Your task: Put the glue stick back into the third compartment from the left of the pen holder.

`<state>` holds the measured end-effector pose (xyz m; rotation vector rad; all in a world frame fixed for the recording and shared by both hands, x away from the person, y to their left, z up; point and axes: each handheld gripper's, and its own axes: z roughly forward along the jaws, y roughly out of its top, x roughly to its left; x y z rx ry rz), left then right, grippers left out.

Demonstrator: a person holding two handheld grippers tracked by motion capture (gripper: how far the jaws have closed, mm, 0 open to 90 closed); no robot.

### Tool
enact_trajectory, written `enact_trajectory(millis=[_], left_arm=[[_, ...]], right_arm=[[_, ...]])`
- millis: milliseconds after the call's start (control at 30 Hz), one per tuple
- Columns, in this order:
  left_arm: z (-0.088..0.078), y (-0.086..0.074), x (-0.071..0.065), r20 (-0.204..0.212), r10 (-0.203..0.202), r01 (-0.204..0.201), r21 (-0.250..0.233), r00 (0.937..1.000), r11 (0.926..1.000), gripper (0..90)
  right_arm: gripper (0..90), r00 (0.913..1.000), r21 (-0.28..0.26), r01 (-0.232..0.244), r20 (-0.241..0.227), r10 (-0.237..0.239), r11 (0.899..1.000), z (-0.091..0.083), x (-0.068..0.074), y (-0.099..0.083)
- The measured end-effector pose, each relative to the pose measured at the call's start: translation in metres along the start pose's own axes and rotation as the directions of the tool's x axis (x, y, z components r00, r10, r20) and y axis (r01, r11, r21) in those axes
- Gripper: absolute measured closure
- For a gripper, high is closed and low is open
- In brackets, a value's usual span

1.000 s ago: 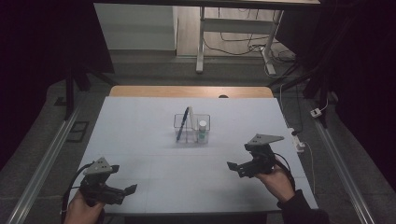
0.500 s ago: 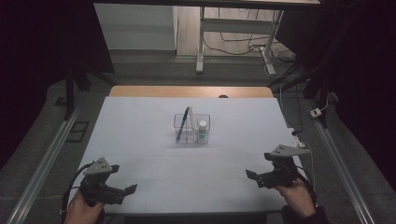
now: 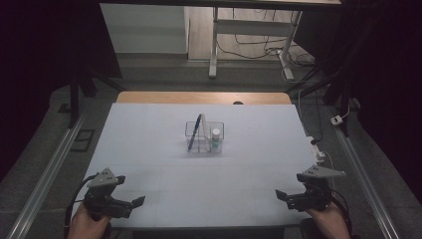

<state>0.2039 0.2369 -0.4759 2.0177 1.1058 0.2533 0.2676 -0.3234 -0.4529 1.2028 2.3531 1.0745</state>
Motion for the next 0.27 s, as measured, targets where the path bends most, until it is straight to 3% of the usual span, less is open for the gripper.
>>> enact_trajectory(millis=[267], left_arm=[[0.0003, 0.0006, 0.0010, -0.007, -0.014, 0.014, 0.007, 0.9999, 0.9999, 0.0]], right_arm=[[0.0, 0.9998, 0.027, -0.005, 0.022, 0.004, 1.000, -0.0006, 0.0008, -0.0025]])
